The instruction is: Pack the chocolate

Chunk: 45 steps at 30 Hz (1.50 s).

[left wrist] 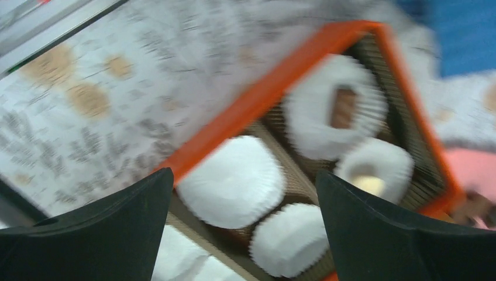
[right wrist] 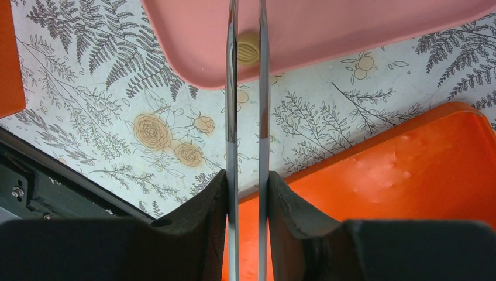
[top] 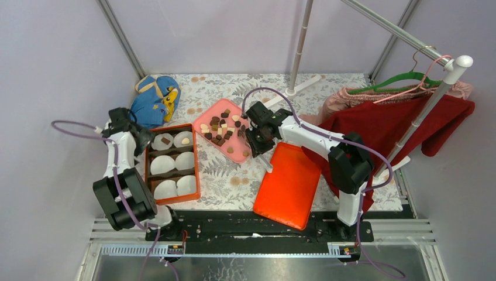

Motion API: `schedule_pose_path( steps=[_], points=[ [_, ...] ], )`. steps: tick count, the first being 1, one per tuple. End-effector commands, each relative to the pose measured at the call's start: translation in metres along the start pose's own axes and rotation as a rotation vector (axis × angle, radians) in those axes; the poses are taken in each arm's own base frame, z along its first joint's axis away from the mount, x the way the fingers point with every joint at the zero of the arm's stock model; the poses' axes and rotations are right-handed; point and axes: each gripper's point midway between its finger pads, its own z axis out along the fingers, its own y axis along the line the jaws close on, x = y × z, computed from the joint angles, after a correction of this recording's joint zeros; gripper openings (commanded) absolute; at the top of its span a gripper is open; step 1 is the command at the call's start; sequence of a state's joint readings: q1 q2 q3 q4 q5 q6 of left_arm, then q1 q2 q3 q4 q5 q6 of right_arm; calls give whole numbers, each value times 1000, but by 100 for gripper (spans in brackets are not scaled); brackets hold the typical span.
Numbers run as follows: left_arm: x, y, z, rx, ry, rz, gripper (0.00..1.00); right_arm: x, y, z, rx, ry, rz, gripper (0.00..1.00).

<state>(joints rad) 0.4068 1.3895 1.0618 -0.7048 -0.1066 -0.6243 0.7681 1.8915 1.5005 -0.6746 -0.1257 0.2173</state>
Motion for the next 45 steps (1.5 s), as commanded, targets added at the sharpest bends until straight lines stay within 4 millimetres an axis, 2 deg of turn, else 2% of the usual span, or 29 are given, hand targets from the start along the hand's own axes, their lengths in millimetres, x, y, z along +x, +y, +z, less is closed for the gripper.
schedule_pose_path(
  steps=[1, 8, 11, 15, 24, 28, 37, 41, 45],
  points=[
    [1, 45, 15, -136, -21, -119, 99, -14, 17, -25, -54, -76, -39, 33],
    [10, 61, 35, -182, -20, -212, 99, -8, 14, -27, -45, -61, -53, 33],
    [25, 66, 39, -187, 12, -213, 99, -9, 14, -29, -45, -68, -51, 33],
    [55, 75, 38, -190, 72, -237, 99, -10, 16, -31, -48, -76, -51, 33],
    [95, 62, 1, -36, 141, -237, 99, -6, 12, -31, -25, -79, -43, 33],
    [109, 39, -16, 48, 167, -209, 99, -9, 10, -31, -10, -85, -46, 33],
    [157, 24, -18, 116, 284, -162, 99, -14, 9, -34, 1, -110, -43, 33],
    [152, 11, -41, 174, 269, -109, 99, -11, 7, -30, 5, -103, -39, 33],
    [115, -3, -78, 239, 131, -55, 99, -11, 7, -26, 4, -102, -38, 33]
  ],
)
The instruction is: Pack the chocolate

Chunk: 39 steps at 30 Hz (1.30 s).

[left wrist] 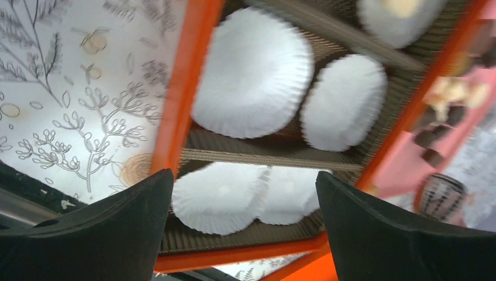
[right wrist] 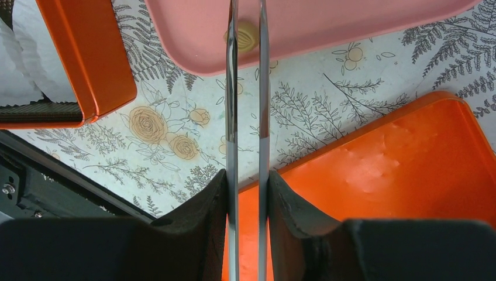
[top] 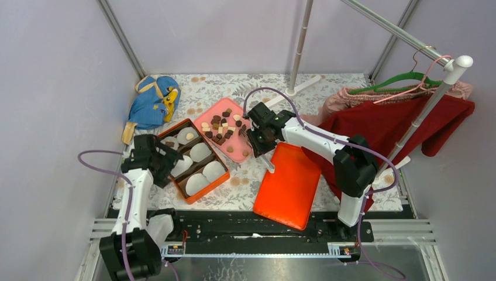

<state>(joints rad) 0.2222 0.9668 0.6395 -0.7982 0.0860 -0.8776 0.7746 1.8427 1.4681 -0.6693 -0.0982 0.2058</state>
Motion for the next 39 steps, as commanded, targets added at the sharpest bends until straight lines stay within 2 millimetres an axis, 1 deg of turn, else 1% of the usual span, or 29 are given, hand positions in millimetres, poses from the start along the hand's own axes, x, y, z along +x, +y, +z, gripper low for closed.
schedule_pose_path(
  steps=[1, 3, 5, 7, 10, 12, 14, 17, 19, 22, 26, 27, 32, 36, 39],
  points=[
    [-32, -39, -53, 125, -148, 81, 99, -15, 9, -15, -13, -74, -18, 33],
    [-39, -67, -71, 243, -167, 196, 98, -17, 7, -13, -3, -69, -22, 33],
    [-43, -88, -83, 301, -167, 290, 99, -16, 5, -11, 11, -58, -27, 33],
    [-48, -99, -87, 309, -177, 356, 99, -14, 1, -9, 30, -42, -35, 33],
    [-54, -112, -91, 338, -197, 401, 99, -10, -1, -8, 37, -22, -44, 35],
    [-53, -121, -91, 376, -189, 416, 99, -7, 7, -8, 13, -19, -53, 36],
    [-51, -125, -88, 393, -170, 418, 99, -3, 14, -7, -3, -13, -62, 37],
    [-50, -126, -84, 392, -158, 418, 99, 3, 23, -5, -12, -8, -79, 41],
    [-50, -125, -83, 389, -162, 422, 99, 7, 32, -3, -33, -7, -97, 44],
    [-50, -127, -84, 405, -170, 429, 99, 8, 40, -1, -41, 3, -118, 45],
    [-48, -132, -86, 444, -168, 422, 99, 4, 42, 6, -34, 7, -123, 44],
    [-47, -132, -85, 444, -163, 420, 99, 0, 42, 7, -34, 2, -124, 44],
    [-45, -128, -79, 431, -150, 414, 99, -5, 43, 15, -27, 8, -134, 43],
    [-44, -128, -77, 428, -146, 414, 99, -15, 46, 17, -22, -2, -134, 43],
    [-44, -129, -78, 430, -142, 419, 99, -18, 50, 15, -27, -3, -141, 41]
  ],
)
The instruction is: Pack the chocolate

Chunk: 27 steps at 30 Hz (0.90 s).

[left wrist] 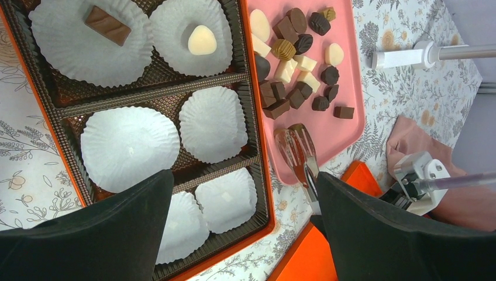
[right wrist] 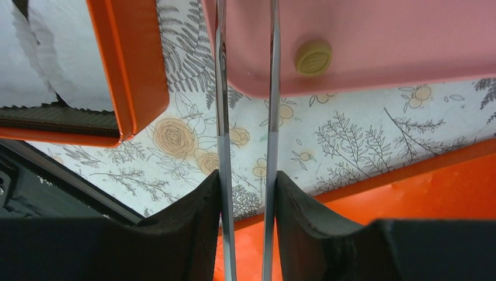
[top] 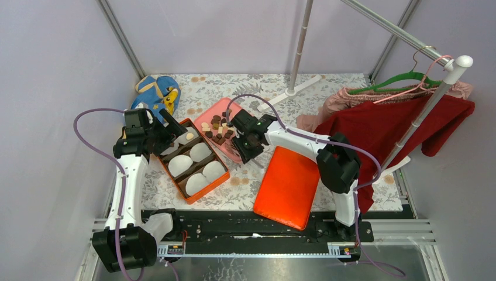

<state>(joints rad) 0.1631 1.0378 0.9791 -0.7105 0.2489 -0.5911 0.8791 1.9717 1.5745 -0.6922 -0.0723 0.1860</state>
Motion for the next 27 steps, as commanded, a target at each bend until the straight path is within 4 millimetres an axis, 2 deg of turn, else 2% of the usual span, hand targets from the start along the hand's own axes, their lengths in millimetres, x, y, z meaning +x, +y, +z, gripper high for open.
schedule_pose_path(
  steps=[1, 9, 18, 22, 27],
  points=[
    [-6, -11, 0, 49, -22, 31, 99, -22, 12, -17, -23, -63, -33, 39],
    [-9, -10, 1, 36, -22, 43, 99, -22, 9, -35, -5, -98, -29, 31],
    [-18, -5, -1, -13, -43, 59, 99, -27, 5, -65, 21, -169, -20, 29],
    [-23, 4, -2, -76, -56, 54, 99, -33, 7, -76, 14, -195, -13, 28],
    [-33, -1, -11, -97, -66, 29, 99, -56, 31, -95, -65, -256, -3, 28]
  ],
)
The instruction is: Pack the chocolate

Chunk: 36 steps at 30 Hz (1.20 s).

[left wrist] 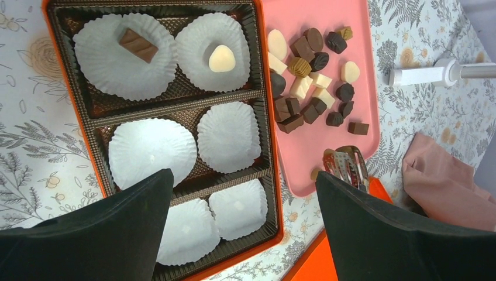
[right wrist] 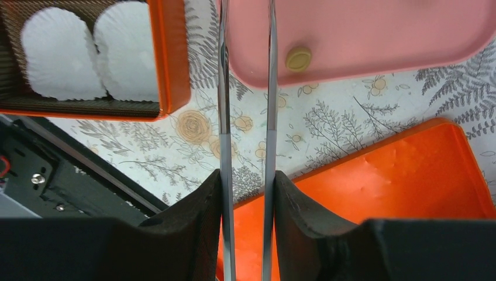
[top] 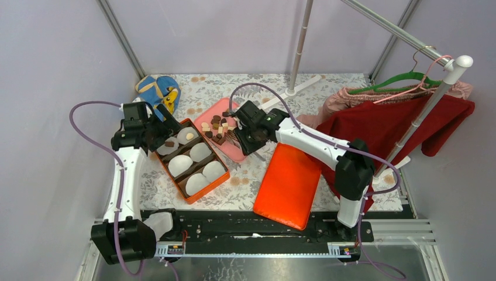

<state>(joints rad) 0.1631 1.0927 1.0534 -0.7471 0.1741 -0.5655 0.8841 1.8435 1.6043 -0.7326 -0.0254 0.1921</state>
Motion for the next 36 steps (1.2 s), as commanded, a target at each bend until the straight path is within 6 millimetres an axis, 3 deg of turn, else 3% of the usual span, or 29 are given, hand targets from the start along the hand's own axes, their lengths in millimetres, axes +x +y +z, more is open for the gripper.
schedule_pose_path(
  steps=[1, 4, 8, 12, 18, 28, 36],
  points=[
    [-19, -6, -15, -28, -48, 2, 99, -45, 35, -39, -103, -141, 2, 29],
    [-29, -11, -25, -27, -81, 2, 99, -58, 63, -40, -144, -160, -42, 29],
    [-43, -13, -40, -34, -165, 3, 99, -63, 102, -27, -201, -130, -120, 30],
    [-52, -12, -54, -54, -220, -13, 99, -60, 133, -3, -236, -90, -156, 30],
    [-63, 3, -69, -157, -283, -58, 99, -48, 165, 23, -272, -39, -200, 30],
    [-56, 6, -67, -159, -256, -59, 99, -35, 181, 58, -265, 10, -219, 30],
    [-53, 7, -65, -161, -247, -57, 99, -33, 183, 63, -274, 19, -214, 39]
  ],
)
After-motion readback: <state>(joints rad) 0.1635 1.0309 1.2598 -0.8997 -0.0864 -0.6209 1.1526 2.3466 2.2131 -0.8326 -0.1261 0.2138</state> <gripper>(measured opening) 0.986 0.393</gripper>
